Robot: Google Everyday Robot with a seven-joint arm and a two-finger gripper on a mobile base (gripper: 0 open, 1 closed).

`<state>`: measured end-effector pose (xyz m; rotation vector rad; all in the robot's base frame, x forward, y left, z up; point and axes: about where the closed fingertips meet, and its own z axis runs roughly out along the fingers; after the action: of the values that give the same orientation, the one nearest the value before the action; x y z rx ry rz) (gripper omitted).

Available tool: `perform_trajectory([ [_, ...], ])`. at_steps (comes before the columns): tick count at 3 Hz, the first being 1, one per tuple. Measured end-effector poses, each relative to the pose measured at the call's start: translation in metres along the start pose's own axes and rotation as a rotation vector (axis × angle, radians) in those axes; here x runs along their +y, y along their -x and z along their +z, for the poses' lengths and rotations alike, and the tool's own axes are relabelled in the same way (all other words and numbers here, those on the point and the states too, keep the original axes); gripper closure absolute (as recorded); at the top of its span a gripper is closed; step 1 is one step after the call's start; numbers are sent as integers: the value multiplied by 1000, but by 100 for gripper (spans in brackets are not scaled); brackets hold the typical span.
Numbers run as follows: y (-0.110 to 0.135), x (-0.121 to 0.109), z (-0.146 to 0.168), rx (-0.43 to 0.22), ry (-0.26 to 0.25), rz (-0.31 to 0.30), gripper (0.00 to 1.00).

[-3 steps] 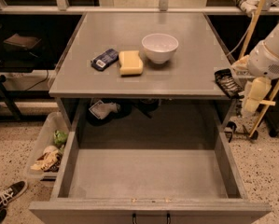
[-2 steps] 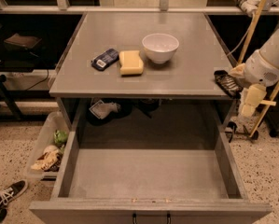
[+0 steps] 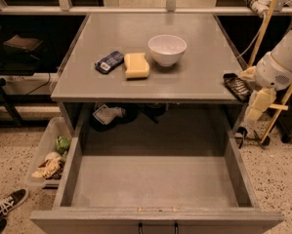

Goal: Place rxbar chocolate into top drawer

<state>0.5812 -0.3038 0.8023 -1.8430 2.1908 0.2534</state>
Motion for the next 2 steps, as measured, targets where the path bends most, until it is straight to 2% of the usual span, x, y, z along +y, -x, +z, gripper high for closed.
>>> perform_trajectory([
  [2, 3, 0, -8, 0, 0, 0, 65],
])
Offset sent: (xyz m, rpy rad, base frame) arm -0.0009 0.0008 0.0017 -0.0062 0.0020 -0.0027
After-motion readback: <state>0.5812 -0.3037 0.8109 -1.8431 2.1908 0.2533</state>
